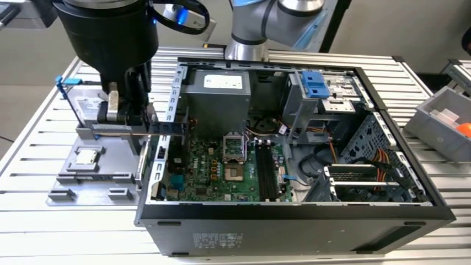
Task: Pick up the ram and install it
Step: 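Pick up the ram and move it above insertion slot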
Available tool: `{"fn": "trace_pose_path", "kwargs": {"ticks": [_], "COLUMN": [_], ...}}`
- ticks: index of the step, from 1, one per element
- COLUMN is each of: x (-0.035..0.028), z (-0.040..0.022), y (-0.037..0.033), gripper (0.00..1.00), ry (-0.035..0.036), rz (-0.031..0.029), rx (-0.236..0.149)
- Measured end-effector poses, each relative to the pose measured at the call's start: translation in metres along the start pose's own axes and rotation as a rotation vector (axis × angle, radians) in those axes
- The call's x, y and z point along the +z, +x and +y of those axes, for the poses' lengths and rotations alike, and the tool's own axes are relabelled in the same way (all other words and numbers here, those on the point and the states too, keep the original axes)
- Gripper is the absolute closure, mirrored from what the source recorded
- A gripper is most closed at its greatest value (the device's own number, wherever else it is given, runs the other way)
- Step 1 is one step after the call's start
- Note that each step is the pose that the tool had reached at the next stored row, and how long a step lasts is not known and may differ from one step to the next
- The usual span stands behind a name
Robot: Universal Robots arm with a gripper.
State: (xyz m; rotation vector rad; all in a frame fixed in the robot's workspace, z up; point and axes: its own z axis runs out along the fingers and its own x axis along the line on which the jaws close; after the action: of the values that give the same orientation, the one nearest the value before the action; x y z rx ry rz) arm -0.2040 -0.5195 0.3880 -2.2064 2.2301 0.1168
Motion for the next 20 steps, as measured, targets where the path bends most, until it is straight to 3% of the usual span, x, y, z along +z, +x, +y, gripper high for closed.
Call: {"fn": "trace_pose_path", "kwargs": {"ticks": [20], "x": [-0.0015], "z": [-0.0335], "y": [-0.0006], "gripper": [1.0], "ry": [0.0002], "rz": [-0.0002], "rx": [0.0]}}
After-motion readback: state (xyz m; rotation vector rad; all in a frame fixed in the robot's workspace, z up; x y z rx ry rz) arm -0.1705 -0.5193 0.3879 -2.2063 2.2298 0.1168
